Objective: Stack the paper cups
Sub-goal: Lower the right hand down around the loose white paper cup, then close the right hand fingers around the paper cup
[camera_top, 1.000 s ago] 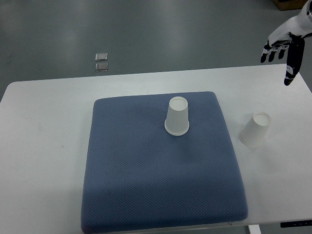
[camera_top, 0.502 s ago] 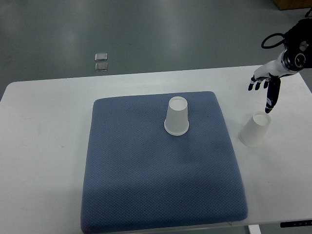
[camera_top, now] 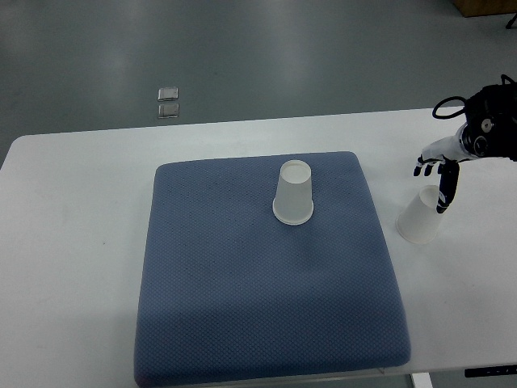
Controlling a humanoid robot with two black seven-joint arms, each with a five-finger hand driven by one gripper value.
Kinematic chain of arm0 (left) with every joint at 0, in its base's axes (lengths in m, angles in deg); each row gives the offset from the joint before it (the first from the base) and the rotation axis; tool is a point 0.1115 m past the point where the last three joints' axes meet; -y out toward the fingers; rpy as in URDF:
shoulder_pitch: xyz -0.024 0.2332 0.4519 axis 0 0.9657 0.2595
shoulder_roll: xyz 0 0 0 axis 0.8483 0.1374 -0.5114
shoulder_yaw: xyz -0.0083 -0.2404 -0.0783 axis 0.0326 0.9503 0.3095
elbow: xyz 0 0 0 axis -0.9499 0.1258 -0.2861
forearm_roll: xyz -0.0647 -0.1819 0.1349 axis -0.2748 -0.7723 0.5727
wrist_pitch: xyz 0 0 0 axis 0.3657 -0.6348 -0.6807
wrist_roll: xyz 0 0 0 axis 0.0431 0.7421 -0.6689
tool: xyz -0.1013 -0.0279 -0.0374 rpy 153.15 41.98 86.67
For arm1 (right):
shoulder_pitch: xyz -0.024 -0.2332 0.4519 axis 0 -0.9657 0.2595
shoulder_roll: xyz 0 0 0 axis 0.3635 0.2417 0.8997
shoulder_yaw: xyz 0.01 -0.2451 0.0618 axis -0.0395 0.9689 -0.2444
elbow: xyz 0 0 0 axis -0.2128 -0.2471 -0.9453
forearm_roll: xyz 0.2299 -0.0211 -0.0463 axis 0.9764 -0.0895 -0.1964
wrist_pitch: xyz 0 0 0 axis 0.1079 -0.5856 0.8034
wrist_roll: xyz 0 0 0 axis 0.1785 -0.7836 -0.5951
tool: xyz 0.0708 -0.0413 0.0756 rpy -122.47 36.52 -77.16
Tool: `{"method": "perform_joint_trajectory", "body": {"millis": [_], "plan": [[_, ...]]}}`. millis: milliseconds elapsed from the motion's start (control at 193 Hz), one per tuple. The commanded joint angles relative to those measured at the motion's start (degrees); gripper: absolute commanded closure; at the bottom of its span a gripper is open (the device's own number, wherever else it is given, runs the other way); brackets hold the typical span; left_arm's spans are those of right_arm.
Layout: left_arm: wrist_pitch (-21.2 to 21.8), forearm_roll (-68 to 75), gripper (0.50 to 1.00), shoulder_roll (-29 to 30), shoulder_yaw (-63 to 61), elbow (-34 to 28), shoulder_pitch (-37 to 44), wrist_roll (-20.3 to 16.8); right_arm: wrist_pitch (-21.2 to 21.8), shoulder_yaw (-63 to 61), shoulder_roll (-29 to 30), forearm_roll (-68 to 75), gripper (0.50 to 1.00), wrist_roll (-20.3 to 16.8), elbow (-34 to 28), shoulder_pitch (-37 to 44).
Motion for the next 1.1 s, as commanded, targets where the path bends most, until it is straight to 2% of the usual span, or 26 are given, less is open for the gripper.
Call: {"method": "perform_joint_trajectory", "body": {"millis": [0, 166, 963, 1015, 1093], "plan": [[0.08, 0.00, 0.500, 0.00, 0.03, -0.11, -0.02, 0.01, -1.42, 0.01, 0.35, -0.57, 0.581, 0.00, 0.78, -1.63], [0.08, 0.00, 0.500, 0.00, -0.06, -0.90, -0.02, -0.08, -3.00, 0.01, 0.44, -0.66, 0.583, 0.00, 1.40, -3.47], [0.08, 0.00, 0.500, 0.00, -0.15, -0.82, -0.02, 0.01, -3.88, -1.66, 1.23, -0.66, 0.593, 0.09, 2.72, -6.02], [0.08, 0.00, 0.500, 0.00, -0.15, -0.82, -0.02, 0.01, -3.79, -1.66, 1.23, -0.57, 0.603, 0.09, 2.81, -6.11], [0.08, 0.00, 0.500, 0.00, -0.15, -0.82, -0.02, 0.01, -3.79, -1.66, 1.23, -0.66, 0.666, 0.09, 2.89, -6.46]]}}
